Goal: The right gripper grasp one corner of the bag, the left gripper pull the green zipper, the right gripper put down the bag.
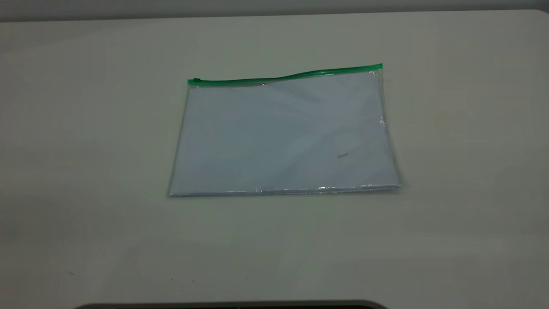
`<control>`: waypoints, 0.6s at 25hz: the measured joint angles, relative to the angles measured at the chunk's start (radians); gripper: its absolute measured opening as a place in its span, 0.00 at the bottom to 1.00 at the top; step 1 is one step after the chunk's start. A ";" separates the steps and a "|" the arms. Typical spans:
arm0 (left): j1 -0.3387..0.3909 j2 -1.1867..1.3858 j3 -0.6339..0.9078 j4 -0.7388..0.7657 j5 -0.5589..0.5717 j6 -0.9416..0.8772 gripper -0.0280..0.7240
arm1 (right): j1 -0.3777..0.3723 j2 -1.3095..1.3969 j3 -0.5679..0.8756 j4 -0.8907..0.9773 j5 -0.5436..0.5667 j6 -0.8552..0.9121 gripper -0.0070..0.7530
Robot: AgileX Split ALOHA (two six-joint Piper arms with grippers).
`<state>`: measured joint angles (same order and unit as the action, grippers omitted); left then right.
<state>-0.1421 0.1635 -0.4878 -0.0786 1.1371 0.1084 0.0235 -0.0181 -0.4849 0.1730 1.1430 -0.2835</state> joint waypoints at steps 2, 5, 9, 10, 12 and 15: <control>0.000 0.000 0.000 0.000 0.000 0.001 0.82 | 0.000 0.000 0.000 0.000 0.000 0.000 0.75; 0.006 -0.007 0.000 -0.001 0.000 0.001 0.82 | 0.000 0.000 0.000 0.001 0.000 0.000 0.75; 0.088 -0.059 0.000 0.000 0.000 0.002 0.82 | 0.000 0.000 0.000 0.001 0.000 0.001 0.75; 0.109 -0.076 0.000 0.002 0.000 0.002 0.82 | 0.000 0.000 0.000 0.001 0.000 0.001 0.75; 0.144 -0.110 0.000 0.010 0.000 -0.002 0.82 | 0.000 0.000 0.000 0.001 -0.001 0.001 0.75; 0.163 -0.152 0.000 0.024 0.000 -0.048 0.82 | 0.000 0.000 0.000 0.001 -0.001 0.002 0.75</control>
<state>0.0211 0.0114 -0.4878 -0.0551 1.1371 0.0605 0.0235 -0.0181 -0.4849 0.1738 1.1421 -0.2816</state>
